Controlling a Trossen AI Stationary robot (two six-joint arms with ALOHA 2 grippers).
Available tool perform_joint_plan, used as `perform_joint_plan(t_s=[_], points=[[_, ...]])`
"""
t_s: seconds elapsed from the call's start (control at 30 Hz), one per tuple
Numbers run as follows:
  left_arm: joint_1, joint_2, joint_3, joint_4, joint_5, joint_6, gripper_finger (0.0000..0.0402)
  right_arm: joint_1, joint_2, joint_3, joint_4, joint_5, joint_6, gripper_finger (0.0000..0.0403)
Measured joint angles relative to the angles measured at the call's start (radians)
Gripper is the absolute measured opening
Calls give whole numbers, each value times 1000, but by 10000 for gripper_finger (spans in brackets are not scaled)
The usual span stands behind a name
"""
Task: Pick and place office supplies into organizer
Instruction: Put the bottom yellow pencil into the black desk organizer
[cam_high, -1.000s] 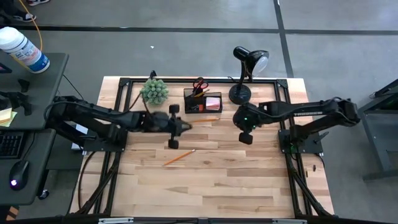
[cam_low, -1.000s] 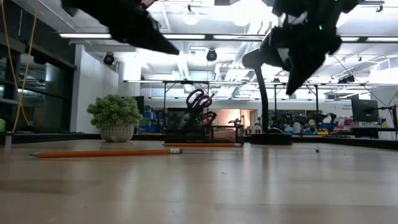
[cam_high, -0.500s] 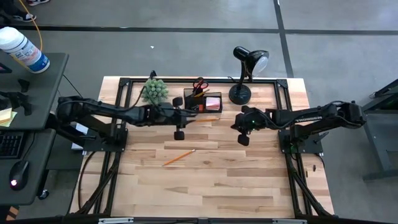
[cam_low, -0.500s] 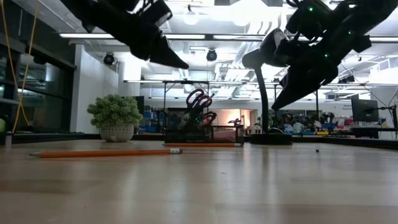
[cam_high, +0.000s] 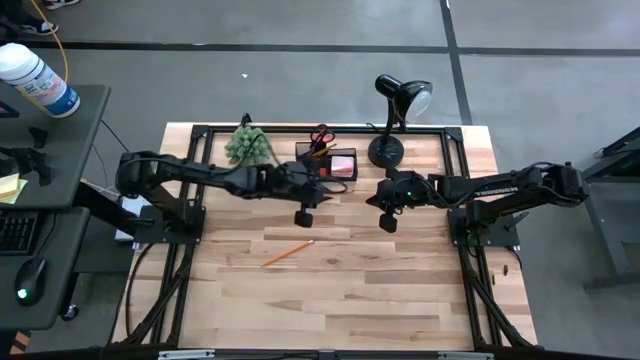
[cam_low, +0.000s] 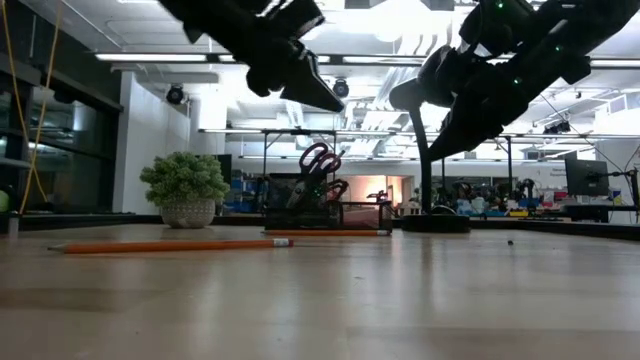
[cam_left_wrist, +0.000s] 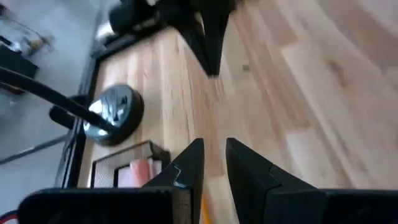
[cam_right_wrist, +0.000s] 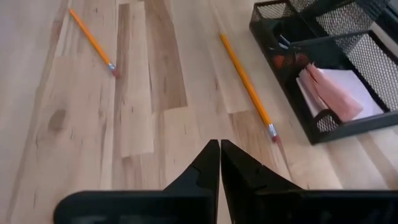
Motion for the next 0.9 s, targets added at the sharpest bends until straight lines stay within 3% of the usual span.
perform_joint_plan(t_s=[0.13, 0.3, 0.7, 0.9], points=[[36, 64, 100, -129, 48, 95, 58, 0, -17, 0, -27, -16, 56, 4], [88, 153, 183, -146, 175, 125, 58, 7, -65, 2, -75, -14, 60, 3], [123, 366, 404, -186, 156, 142, 58, 10, -144, 2, -121, -14, 79, 8], [123, 457, 512, -326, 153, 106, 58, 10, -185, 2, -182, -25, 77, 6]])
